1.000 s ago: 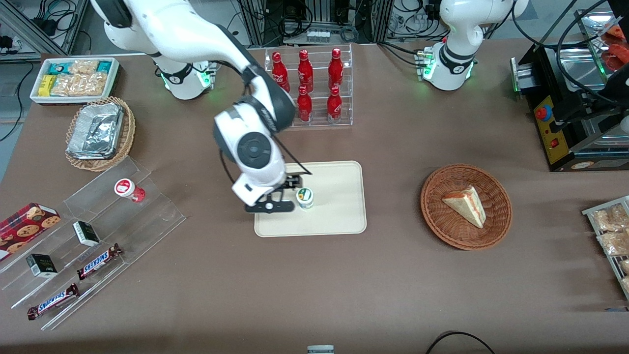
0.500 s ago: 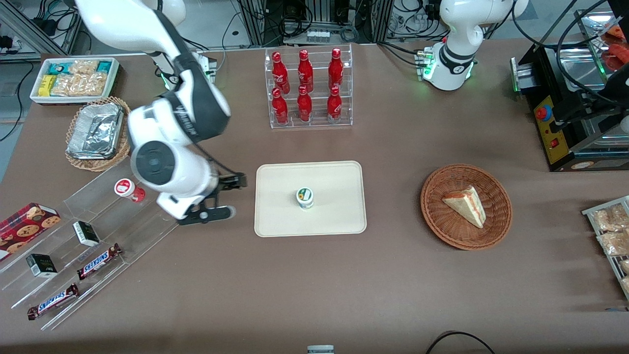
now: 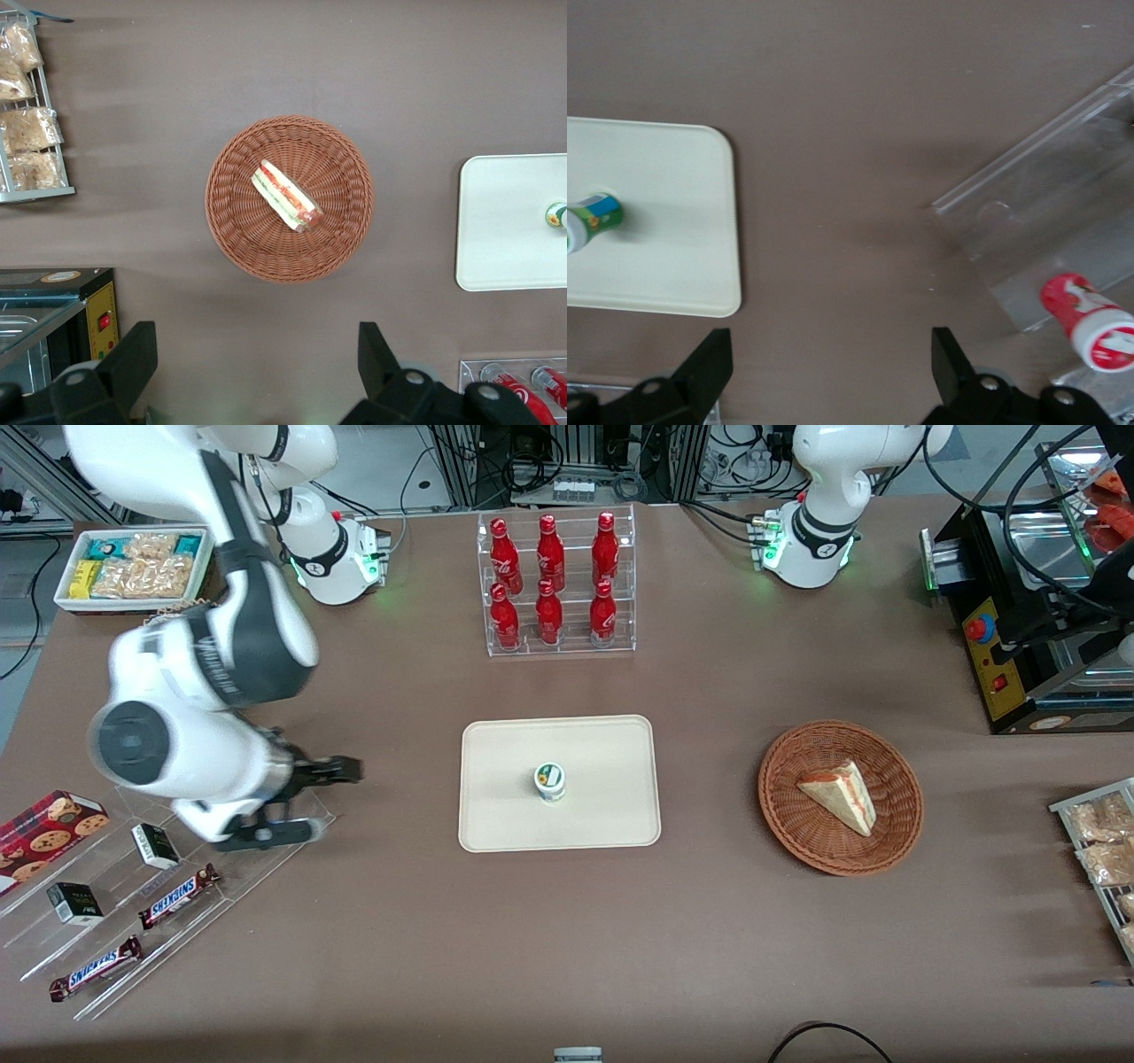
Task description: Place green gum on tray
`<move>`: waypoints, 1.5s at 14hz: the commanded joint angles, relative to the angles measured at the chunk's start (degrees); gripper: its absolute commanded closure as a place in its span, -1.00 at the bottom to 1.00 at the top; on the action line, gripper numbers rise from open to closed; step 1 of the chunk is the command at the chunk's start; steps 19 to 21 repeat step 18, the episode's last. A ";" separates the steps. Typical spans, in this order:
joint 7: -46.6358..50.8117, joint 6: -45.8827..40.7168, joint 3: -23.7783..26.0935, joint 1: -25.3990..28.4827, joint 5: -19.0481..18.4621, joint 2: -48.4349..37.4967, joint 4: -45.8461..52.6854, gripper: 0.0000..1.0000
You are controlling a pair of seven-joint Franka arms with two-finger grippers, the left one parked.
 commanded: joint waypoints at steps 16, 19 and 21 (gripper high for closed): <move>-9.25 -0.60 4.10 -17.63 -7.32 -22.80 -15.32 -1.00; -9.07 -1.66 4.10 -17.63 -7.50 -22.98 -15.06 -1.00; -9.07 -1.66 4.10 -17.63 -7.50 -22.98 -15.06 -1.00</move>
